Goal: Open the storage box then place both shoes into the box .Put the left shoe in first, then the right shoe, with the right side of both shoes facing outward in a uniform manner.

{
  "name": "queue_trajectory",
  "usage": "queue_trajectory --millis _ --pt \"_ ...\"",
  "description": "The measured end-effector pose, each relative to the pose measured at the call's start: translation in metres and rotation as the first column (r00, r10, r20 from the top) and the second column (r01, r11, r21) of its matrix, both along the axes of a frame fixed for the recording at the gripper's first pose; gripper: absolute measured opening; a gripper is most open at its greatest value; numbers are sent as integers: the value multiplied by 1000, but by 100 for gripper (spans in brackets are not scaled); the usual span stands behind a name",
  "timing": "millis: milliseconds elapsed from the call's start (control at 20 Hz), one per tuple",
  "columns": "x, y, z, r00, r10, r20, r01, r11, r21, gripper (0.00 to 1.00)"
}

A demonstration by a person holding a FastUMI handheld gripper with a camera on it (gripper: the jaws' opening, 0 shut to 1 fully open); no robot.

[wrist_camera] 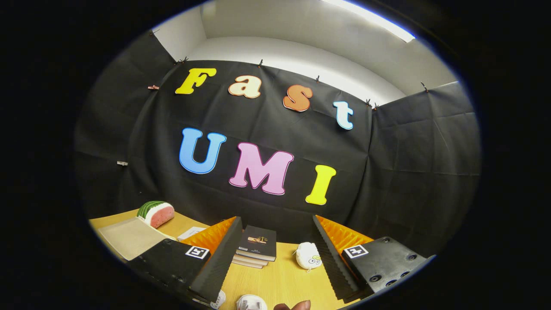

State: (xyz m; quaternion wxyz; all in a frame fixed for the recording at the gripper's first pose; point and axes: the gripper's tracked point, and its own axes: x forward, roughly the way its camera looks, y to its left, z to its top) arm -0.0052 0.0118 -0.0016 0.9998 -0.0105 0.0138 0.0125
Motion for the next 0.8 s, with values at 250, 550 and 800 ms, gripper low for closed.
queue_trajectory --millis 250,550,800 --pt "-6 24 -10 992 113 -57 -110 993 47 97" --pt "-11 87 -52 898 391 -204 -325 899 293 97" --pt "-22 144 -87 742 607 -285 -337 705 625 98"
